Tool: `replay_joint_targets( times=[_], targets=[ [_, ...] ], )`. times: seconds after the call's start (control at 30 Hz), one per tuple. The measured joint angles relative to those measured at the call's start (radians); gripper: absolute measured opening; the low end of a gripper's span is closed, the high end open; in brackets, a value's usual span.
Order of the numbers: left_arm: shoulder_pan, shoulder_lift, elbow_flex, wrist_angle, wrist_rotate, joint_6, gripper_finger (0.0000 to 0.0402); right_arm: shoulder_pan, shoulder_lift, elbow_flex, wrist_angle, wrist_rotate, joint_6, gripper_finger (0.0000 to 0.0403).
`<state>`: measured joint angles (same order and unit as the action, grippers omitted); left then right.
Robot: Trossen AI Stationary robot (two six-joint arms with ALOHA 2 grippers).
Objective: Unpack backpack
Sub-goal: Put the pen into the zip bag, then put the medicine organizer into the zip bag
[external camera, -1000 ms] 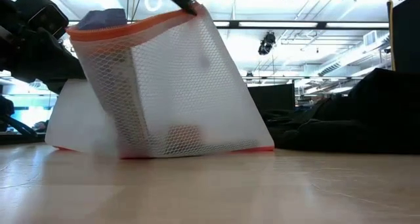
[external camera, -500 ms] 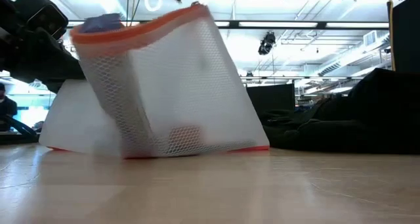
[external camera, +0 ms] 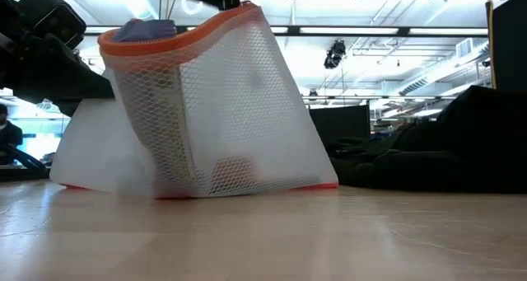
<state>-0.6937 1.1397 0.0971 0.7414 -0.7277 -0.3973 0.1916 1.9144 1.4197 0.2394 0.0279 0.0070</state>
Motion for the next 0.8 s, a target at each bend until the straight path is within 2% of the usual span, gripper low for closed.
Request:
replay_joint_targets(
  times=[0.17,0.3,0.5,0.6,0.8],
  targets=[
    [0.0,0.0,0.0,-0.004,0.0,0.0,0.0,0.002,-0.011,0.0,-0.024,-0.003,-0.034,0.0076],
    [0.0,0.0,0.0,-0.008,0.0,0.0,0.0,0.02,-0.084,0.0,-0.102,-0.004,-0.036,0.0111],
    [0.0,0.0,0.0,-0.013,0.0,0.0,0.0,0.104,-0.21,0.001,-0.432,-0.006,0.0,0.0145],
    [0.0,0.0,0.0,-0.009,0.0,0.0,0.0,0.155,-0.263,0.001,-0.653,0.002,0.117,0.0147],
    [0.0,0.0,0.0,-0.003,0.0,-0.001,0.0,0.293,-0.265,-0.003,-1.198,0.126,0.532,0.0135]
  ],
)
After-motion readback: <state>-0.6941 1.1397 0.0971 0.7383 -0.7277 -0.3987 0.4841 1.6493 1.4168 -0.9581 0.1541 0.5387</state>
